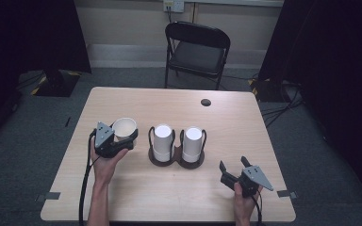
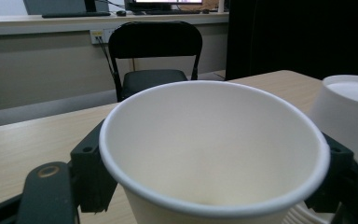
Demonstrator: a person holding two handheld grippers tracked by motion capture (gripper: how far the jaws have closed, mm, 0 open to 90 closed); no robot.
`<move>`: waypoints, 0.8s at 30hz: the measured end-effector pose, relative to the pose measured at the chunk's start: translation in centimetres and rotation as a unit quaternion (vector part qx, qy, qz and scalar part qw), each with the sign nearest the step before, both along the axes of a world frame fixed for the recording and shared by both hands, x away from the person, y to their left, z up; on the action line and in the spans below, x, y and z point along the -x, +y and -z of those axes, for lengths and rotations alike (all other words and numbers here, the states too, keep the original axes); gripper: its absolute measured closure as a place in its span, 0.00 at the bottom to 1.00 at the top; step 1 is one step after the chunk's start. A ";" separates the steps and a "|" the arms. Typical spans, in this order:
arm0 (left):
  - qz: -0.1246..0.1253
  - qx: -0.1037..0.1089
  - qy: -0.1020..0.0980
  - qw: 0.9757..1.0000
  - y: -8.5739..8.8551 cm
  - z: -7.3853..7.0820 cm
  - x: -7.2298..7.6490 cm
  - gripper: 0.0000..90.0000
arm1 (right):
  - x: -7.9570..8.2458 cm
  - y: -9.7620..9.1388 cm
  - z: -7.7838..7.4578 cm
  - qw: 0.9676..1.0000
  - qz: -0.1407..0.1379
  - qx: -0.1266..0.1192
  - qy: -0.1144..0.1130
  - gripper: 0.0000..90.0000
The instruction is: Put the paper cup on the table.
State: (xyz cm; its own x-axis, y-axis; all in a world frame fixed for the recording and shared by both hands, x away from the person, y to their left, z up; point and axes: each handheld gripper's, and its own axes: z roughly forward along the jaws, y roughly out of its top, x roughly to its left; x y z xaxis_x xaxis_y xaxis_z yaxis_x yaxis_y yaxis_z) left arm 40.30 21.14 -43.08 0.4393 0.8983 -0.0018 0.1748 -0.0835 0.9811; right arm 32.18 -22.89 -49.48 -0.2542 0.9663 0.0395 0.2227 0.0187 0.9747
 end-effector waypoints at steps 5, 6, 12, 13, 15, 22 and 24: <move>-0.022 -0.003 0.002 1.000 0.2 0.9 -1.8 0.24 | -0.1 0.3 0.0 1.000 0.003 0.015 0.004 0.15; -0.031 -0.003 0.001 1.000 0.2 1.1 -2.1 0.24 | -0.1 0.3 0.0 1.000 0.003 0.017 0.005 0.15; -0.036 -0.029 0.012 0.999 0.4 1.5 -2.9 0.23 | -0.2 0.3 0.0 1.000 0.000 0.016 0.009 0.16; -0.035 -0.022 0.015 0.999 0.4 1.7 -3.0 0.23 | -0.2 0.3 0.0 1.000 -0.001 0.015 0.009 0.16; -0.030 -0.015 0.021 0.999 0.5 2.2 -3.3 0.23 | -0.2 0.3 0.0 1.000 -0.002 0.015 0.010 0.16; -0.008 -0.005 0.044 0.999 0.3 3.7 -4.4 0.24 | -0.2 0.3 0.0 1.000 -0.002 0.017 0.009 0.16; -0.003 -0.015 0.044 0.999 0.1 3.9 -4.4 0.23 | -0.2 0.3 0.0 1.000 -0.003 0.015 0.010 0.16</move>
